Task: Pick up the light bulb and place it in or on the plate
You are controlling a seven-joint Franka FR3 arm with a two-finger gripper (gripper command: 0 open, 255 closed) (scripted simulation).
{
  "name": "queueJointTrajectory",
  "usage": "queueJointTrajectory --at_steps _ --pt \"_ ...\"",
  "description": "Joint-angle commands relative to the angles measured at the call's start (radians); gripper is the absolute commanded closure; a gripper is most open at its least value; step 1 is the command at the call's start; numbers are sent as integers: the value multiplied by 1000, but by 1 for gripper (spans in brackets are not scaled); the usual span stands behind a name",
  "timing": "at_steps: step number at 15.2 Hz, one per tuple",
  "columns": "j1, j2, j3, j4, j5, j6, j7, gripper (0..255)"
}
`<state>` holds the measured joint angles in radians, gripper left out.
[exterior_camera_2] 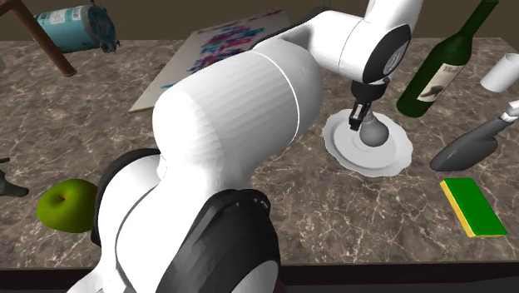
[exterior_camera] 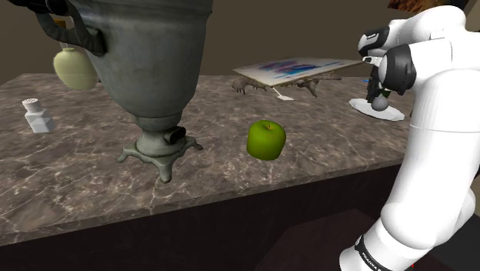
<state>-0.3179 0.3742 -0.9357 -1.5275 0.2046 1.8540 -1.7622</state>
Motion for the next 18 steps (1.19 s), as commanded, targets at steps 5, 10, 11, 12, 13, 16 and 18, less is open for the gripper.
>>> queueJointTrajectory --at_steps 5,10,11,12,13,16,18 --pt "11 -10 -9 -38 -16 8 7 0" --pt "0 4 -4 -22 -6 2 3 0" --pt "0 -1 -6 7 -11 -29 7 0" --pt "-1 -4 -8 38 -14 -62 10 0" --pt "-4 -6 -10 71 -16 -95 12 0" --pt "-8 -6 -10 99 -16 -122 13 0" --pt "-8 -5 -10 99 -16 -122 13 0"
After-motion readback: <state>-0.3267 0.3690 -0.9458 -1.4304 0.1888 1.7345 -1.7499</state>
